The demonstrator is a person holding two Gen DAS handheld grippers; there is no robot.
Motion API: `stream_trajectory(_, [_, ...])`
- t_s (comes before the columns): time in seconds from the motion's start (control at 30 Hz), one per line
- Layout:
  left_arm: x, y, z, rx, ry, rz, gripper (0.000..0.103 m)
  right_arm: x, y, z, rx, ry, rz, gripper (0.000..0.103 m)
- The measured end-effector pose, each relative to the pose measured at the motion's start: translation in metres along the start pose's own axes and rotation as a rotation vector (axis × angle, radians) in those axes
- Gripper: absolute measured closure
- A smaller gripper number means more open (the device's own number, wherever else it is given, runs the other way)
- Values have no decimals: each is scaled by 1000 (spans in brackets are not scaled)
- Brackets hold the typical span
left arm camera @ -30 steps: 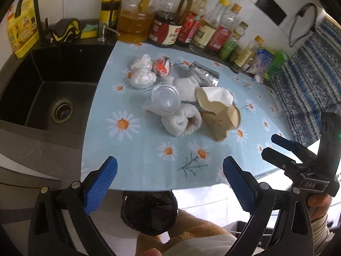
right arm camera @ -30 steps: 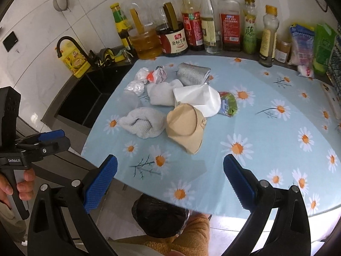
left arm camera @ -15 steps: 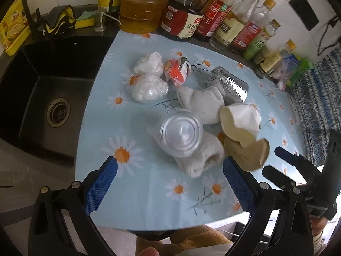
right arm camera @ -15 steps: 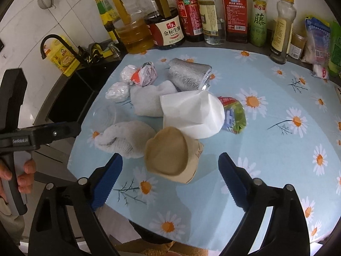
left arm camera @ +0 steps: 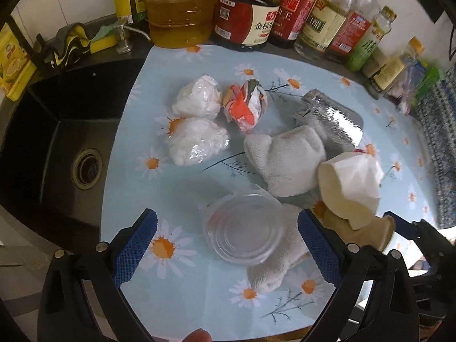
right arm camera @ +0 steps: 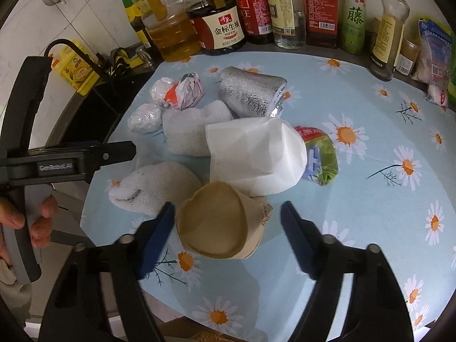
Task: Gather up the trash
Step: 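Reach the left tool to the clear plastic bag while the right tool reaches the tan paper cup, then close the left tool on the plastic bag while the right tool grips the tan cup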
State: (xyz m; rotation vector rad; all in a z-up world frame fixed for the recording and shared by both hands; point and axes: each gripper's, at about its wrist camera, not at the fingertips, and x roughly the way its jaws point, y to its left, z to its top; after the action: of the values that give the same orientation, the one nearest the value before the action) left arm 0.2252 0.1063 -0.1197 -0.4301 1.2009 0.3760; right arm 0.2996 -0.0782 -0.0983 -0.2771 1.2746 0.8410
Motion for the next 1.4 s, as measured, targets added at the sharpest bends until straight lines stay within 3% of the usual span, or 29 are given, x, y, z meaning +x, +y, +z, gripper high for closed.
stream_trajectory(0.17, [8,-3,4,0,12,21,8,3,-6,-1,23,15,20,37])
stream_trajectory(0.37, [15,-1,6,-18,23,32,23,2,-8,-1,24,11,33,43])
stream_trajectory(0.43, [17,0,7,-18,32,39,31,1,-8,-1,27,7,35,53])
stream_trajectory(0.53, [18,2,7,-23,36,48,34,0,-9,-1,25,5,29,53])
stream_trajectory(0.73, [18,10,5,-43,36,48,49,-1,-11,-4,34,3,28,53])
stream_trajectory(1.4, [-16,13,-8,-52,-34,10,49,-27,-3,-15,31,-45,10,53])
